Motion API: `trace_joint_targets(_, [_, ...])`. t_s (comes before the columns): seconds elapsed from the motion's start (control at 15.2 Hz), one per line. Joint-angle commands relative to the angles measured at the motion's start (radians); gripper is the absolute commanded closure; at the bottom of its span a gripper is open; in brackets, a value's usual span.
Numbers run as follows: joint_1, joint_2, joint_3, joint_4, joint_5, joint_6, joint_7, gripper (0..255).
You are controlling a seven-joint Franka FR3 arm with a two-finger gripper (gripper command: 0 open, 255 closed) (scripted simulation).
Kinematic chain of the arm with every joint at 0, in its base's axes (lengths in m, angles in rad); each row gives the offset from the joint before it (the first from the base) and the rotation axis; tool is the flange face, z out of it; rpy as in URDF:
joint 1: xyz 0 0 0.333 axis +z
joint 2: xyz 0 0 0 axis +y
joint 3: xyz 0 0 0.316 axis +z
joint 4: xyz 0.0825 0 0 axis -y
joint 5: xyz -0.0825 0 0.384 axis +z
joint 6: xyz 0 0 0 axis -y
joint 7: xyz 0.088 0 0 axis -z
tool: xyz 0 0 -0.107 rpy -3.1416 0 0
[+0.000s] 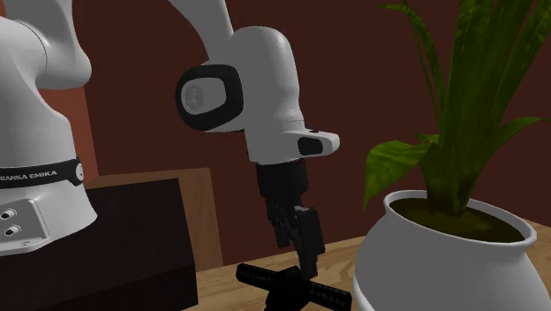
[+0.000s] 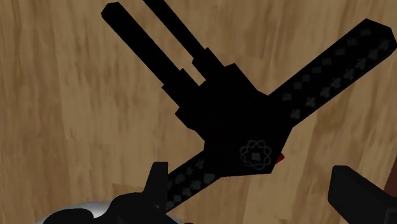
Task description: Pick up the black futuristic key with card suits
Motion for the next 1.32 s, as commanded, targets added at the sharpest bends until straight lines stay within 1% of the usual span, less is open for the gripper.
trace_joint_targets(0.0, [-0.029,0.043,0.027,0.02,0.013,0.027,-0.015,0])
trace_joint_targets(0.33, [-0.061,0.122,0.062,0.045,0.024,0.083,-0.023,0])
trace_joint_targets(0.46, [-0.064,0.132,0.066,0.048,0.025,0.09,-0.023,0])
trace_joint_targets(0.53, [-0.062,0.13,0.065,0.048,0.025,0.088,-0.022,255])
trace_joint_targets(1.12, [-0.064,0.132,0.066,0.048,0.025,0.09,-0.023,255])
trace_joint_targets(1.25, [-0.052,0.1,0.053,0.037,0.022,0.068,-0.021,255])
